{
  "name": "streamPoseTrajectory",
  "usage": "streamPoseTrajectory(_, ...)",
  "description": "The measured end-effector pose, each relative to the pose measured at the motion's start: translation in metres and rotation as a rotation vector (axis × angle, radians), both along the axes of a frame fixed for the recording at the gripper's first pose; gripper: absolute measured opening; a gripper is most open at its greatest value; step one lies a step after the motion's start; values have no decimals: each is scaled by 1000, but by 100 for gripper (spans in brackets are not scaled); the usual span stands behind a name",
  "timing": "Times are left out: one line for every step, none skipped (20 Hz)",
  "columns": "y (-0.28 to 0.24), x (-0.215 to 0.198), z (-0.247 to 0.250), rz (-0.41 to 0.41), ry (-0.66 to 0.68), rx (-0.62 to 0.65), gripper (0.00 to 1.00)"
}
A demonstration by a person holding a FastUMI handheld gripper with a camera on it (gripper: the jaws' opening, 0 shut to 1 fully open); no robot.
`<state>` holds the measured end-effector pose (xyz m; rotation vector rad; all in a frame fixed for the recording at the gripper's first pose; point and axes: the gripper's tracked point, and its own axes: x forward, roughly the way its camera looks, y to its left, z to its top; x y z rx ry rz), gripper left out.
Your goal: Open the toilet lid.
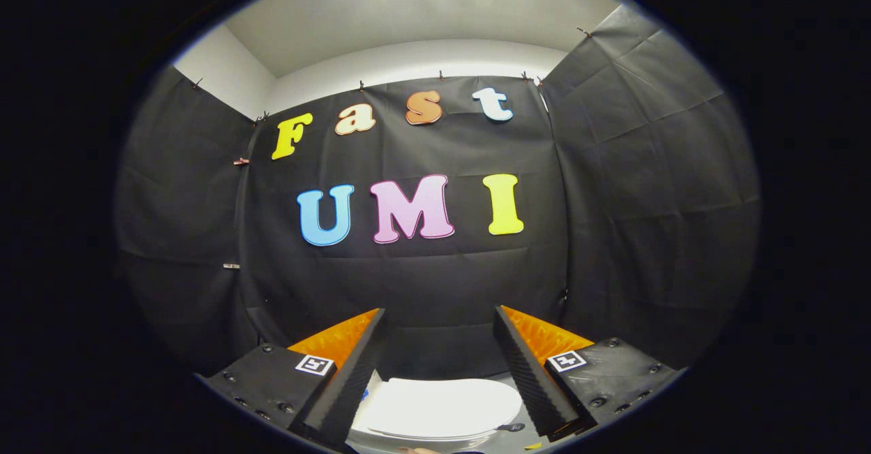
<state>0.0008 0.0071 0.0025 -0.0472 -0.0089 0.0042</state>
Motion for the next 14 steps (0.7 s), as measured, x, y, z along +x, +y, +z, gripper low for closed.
streamPoseTrajectory(0,0,0,-1,0,-1,98)
streamPoseTrajectory(0,1,0,-3,1,-2,98)
streamPoseTrajectory(-1,0,-1,-5,1,-2,98)
streamPoseTrajectory(-1,1,-1,-5,3,-3,98)
streamPoseTrajectory(0,1,-1,-6,3,-3,98)
streamPoseTrajectory(-1,2,-1,-7,3,-2,98)
streamPoseTrajectory(-1,2,-2,-10,3,0,98)
streamPoseTrajectory(-2,3,-2,-12,5,2,98)
streamPoseTrajectory(-3,3,-3,-14,5,4,98)
streamPoseTrajectory(-5,4,-3,-16,7,7,98)
streamPoseTrajectory(-7,5,-4,-20,7,8,98)
streamPoseTrajectory(-10,6,-4,-29,6,9,98)
streamPoseTrajectory(-14,8,-5,-37,4,10,98)
streamPoseTrajectory(-17,9,-6,-44,1,13,98)
